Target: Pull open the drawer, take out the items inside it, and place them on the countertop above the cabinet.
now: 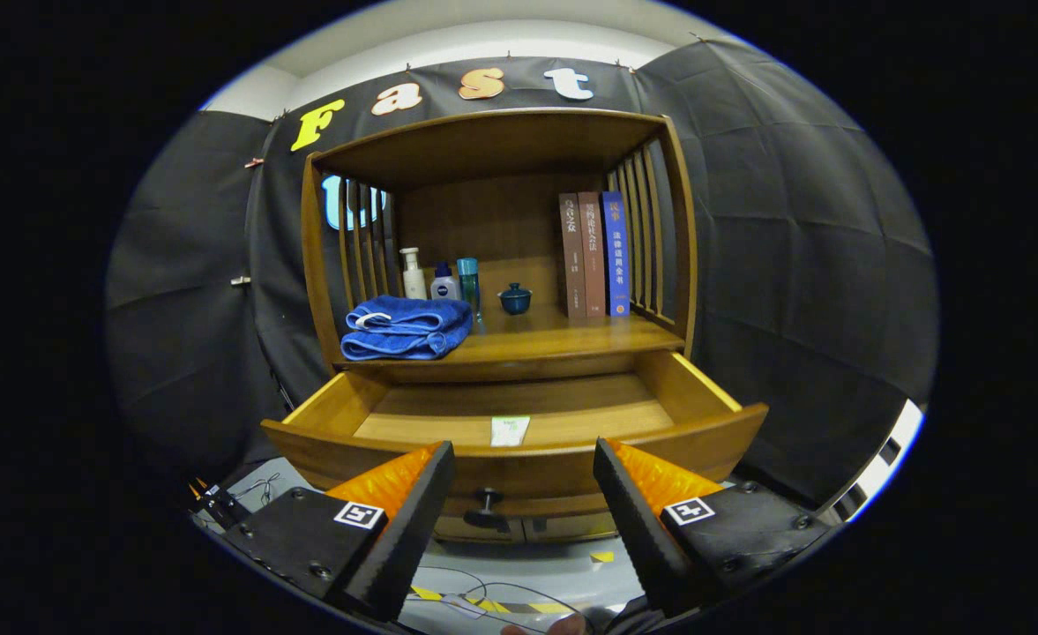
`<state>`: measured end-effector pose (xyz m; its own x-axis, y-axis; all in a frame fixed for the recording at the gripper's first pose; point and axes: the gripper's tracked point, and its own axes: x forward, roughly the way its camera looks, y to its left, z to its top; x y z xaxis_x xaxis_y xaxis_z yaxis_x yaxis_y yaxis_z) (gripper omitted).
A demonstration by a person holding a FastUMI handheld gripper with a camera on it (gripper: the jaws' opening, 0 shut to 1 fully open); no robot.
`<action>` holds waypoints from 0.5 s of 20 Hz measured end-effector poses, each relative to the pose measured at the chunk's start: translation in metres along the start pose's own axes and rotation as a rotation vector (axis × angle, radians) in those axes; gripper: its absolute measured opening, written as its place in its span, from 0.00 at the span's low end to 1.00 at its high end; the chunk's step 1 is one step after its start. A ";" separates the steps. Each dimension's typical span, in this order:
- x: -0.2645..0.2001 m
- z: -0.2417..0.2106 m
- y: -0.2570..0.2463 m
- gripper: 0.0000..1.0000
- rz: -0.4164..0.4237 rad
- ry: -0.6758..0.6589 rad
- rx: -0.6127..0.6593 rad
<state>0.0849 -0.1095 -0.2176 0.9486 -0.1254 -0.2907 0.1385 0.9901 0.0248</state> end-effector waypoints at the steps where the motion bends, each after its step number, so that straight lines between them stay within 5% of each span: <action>1: 0.006 0.010 0.001 0.99 0.009 0.023 -0.014; 10: 0.114 0.014 0.016 1.00 0.083 0.419 0.090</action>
<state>0.1993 -0.1086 -0.2368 0.7625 0.0100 -0.6470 0.1082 0.9838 0.1428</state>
